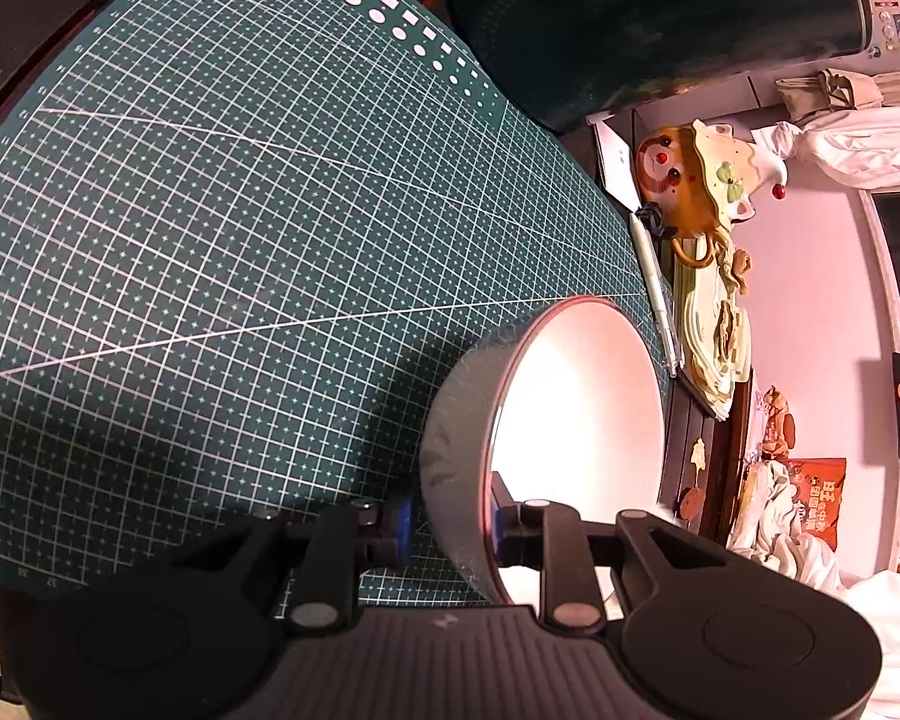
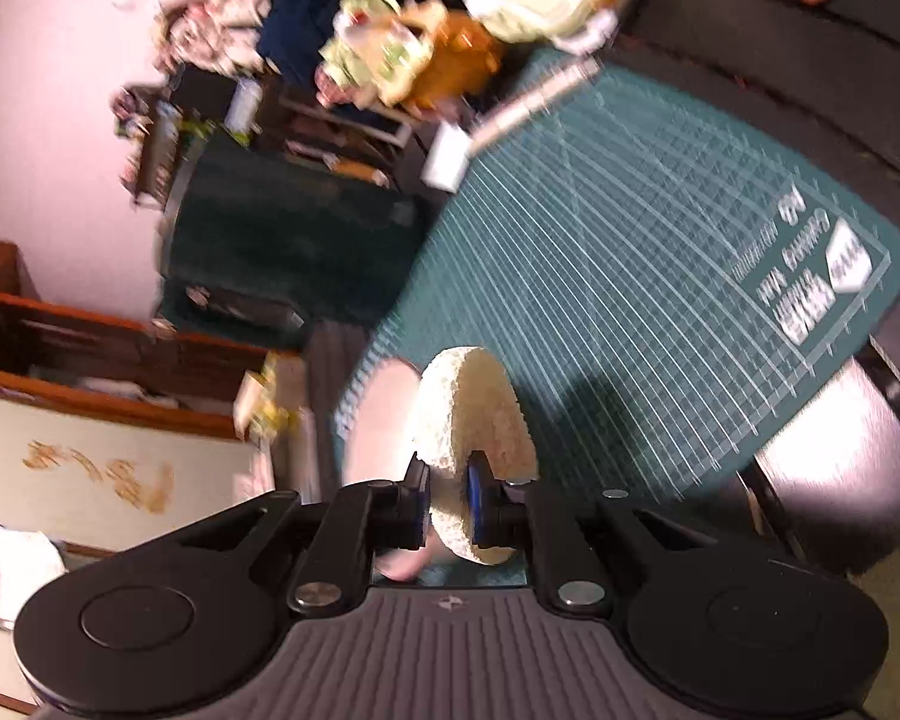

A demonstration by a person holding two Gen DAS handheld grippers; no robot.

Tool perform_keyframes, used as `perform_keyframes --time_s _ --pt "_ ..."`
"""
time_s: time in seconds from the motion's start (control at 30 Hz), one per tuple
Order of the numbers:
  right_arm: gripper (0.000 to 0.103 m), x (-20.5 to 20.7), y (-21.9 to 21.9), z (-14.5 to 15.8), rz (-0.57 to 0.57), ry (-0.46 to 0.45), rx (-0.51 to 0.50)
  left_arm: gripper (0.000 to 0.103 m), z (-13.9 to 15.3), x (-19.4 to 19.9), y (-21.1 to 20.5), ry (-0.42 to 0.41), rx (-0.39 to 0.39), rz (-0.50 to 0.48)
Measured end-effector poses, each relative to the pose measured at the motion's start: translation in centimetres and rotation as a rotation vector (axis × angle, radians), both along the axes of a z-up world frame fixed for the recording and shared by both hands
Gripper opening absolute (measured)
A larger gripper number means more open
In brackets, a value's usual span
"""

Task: Clean bowl
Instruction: 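Rub the white sponge back and forth on the bowl's outer wall with the right tool, then scrub the sponge around the bowl's outer wall with the right tool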

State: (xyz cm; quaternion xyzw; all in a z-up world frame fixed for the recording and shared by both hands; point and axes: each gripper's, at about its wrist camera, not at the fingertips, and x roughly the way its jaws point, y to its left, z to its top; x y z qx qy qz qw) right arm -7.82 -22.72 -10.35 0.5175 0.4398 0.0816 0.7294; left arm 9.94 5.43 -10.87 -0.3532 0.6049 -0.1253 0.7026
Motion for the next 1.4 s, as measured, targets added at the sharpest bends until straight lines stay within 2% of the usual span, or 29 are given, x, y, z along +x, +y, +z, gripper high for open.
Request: perform_keyframes --time_s 0.1,0.17,0.23,0.43,0.67,0.9,1.1,1.3,1.4 --pt "0.012 -0.2 -0.4 0.1 -0.044 -0.012 0.029 0.023 -0.1 0.0 0.2 -0.001 0.003 -0.003" --pt "0.012 -0.4 -0.9 1.0 -0.065 -0.052 0.031 0.023 -0.2 0.0 0.4 0.001 0.003 -0.003" --pt "0.012 -0.4 -1.0 1.2 -0.063 -0.061 0.030 0.023 0.0 0.0 0.0 -0.001 0.005 -0.001" --pt "0.012 -0.1 0.2 0.2 0.004 -0.011 -0.006 0.023 0.0 0.0 0.0 -0.001 0.001 0.001" --pt "0.012 -0.3 -1.0 1.8 -0.041 -0.079 0.006 0.023 0.3 0.2 -0.4 -0.003 0.007 -0.003" --pt "0.012 0.0 0.1 0.1 0.002 -0.003 -0.011 0.023 0.2 0.2 -0.7 -0.004 0.005 -0.002" --pt "0.012 -0.4 -0.6 1.8 -0.040 -0.081 -0.013 0.023 0.4 0.0 -0.9 -0.004 0.005 -0.001" --pt "0.012 -0.1 0.5 0.1 0.017 -0.002 -0.028 0.023 0.0 -0.2 -0.2 -0.003 -0.003 0.003" --pt "0.012 -0.3 -0.1 1.3 -0.016 -0.049 -0.022 0.023 -0.2 -0.3 0.3 -0.002 0.000 0.001"
